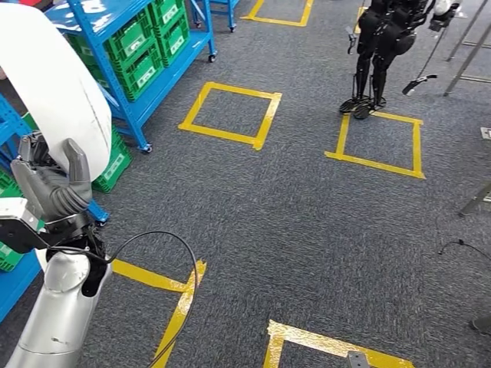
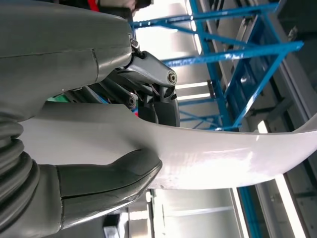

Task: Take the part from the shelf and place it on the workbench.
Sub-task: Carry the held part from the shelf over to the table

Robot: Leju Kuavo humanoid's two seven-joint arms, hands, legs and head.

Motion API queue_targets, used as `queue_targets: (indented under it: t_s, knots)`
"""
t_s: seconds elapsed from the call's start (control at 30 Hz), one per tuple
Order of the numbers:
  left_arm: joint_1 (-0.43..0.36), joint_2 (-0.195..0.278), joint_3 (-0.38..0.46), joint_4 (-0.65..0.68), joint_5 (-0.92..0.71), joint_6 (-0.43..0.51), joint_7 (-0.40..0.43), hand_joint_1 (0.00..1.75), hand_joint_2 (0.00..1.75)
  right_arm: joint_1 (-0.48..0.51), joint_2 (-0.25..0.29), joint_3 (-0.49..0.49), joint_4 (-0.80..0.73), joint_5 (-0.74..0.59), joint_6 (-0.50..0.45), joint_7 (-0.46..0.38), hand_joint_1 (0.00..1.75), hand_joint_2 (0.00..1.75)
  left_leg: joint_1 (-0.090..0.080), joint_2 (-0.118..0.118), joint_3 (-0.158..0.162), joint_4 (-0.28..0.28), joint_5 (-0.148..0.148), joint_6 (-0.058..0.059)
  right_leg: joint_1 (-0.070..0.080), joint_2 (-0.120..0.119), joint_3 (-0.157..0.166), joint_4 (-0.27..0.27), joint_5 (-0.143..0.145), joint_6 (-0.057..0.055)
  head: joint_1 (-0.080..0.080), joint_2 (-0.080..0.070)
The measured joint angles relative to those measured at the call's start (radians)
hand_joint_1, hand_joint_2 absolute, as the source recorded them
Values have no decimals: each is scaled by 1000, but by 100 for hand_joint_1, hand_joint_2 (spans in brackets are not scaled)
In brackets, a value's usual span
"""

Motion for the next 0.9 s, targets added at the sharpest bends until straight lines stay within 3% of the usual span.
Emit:
queue_targets:
  t_s: [0.07, 0.1, 0.17, 0.23, 0.3, 0.37, 0.43, 0.5, 0.53, 0.6, 0.63, 0.7, 0.77, 0.8, 0.9]
  knots:
    - [-7, -2, 0, 4, 5, -6, 14, 175, 175, 0, -2, -2, -3, 15, 1, 22, 0, 0, 0, -12, -59, 124, -42, 1, 2, 28, 0, 1, 0, -3, -1, 0]
    - [-11, -3, 1, 8, 8, -10, 18, 175, 175, 0, -4, -3, -5, 23, 1, 32, 0, 0, 0, -14, -68, 137, -33, 4, 4, 42, 0, 2, 0, -4, -1, 0]
    - [-27, -3, 4, 14, 13, -21, 22, 175, 175, 1, -9, -3, -7, 38, 3, 43, 0, 0, 0, -25, -32, 43, 40, 13, 6, 70, 2, 6, 0, -3, -1, 0]
    - [-45, -4, 10, 17, 15, -34, 22, 175, 175, 0, -16, -3, -8, 53, 4, 46, 0, 0, 0, -70, 24, -89, 102, 25, 5, 92, -2, 11, 0, 0, 1, 0]
    - [-55, -4, 16, 20, 17, -45, 22, 175, 175, -3, -23, -3, -8, 60, 6, 48, 0, 0, -2, -99, 43, -143, 112, 30, 0, 110, -14, 13, 5, 11, 0, 0]
    - [-60, -6, 18, 21, 18, -50, 21, 175, 175, -1, -30, -3, -8, 62, 7, 49, 0, 0, -2, -83, 43, -156, 114, 33, -4, 127, -25, 12, 10, 25, -3, 0]
    - [-66, -9, 20, 22, 18, -52, 20, 175, 175, 1, -36, -3, -9, 62, 8, 50, 0, 0, 2, -59, 49, -168, 121, 41, -1, 95, -44, 40, -8, 34, 0, 0]
    - [-71, -11, 25, 24, 18, -52, 20, 175, 175, -1, -41, -3, -9, 60, 7, 49, 0, 0, 2, -34, 52, -174, 124, 47, 1, 31, -98, 146, -62, 41, 5, 0]
    - [-72, -11, 28, 25, 19, -53, 20, 175, 175, -3, -42, -3, -9, 59, 7, 47, 0, 0, 1, -20, 52, -174, 124, 48, 0, 11, -133, 216, -91, 45, 8, 0]
    - [-72, -11, 32, 31, 22, -58, 23, 175, 175, -5, -43, -3, -10, 57, 6, 41, 0, 0, -1, 6, 52, -174, 122, 47, -4, -1, -170, 291, -107, 51, 8, 0]
    - [-73, -11, 33, 34, 24, -63, 24, 175, 175, -5, -44, -3, -10, 57, 6, 38, 0, 0, 0, 17, 53, -174, 121, 46, -6, -5, -160, 271, -89, 52, 8, 0]
    - [-74, -11, 36, 38, 27, -74, 24, 175, 175, -5, -47, -4, -11, 50, 6, 25, 0, 0, 0, 36, 57, -173, 116, 40, -7, -29, -90, 140, -30, 54, 8, 0]
    - [-76, -11, 39, 39, 31, -82, 19, 175, 175, -7, -47, -7, -12, 31, 2, 4, 0, 0, -6, 51, 60, -170, 109, 31, -2, -59, -26, 29, 0, 46, 7, 0]
    - [-77, -12, 40, 40, 33, -85, 16, 175, 175, -8, -47, -11, -13, 21, -1, -5, 0, 0, -9, 58, 60, -168, 107, 27, 1, -65, -15, 10, -1, 40, 7, 0]
    - [-70, -14, 41, 40, 47, -76, -3, 175, 175, -5, -39, -24, -13, 5, -11, -24, 0, 0, -8, 71, 65, -163, 97, 14, 4, -38, -12, 10, -1, 17, 7, 0]
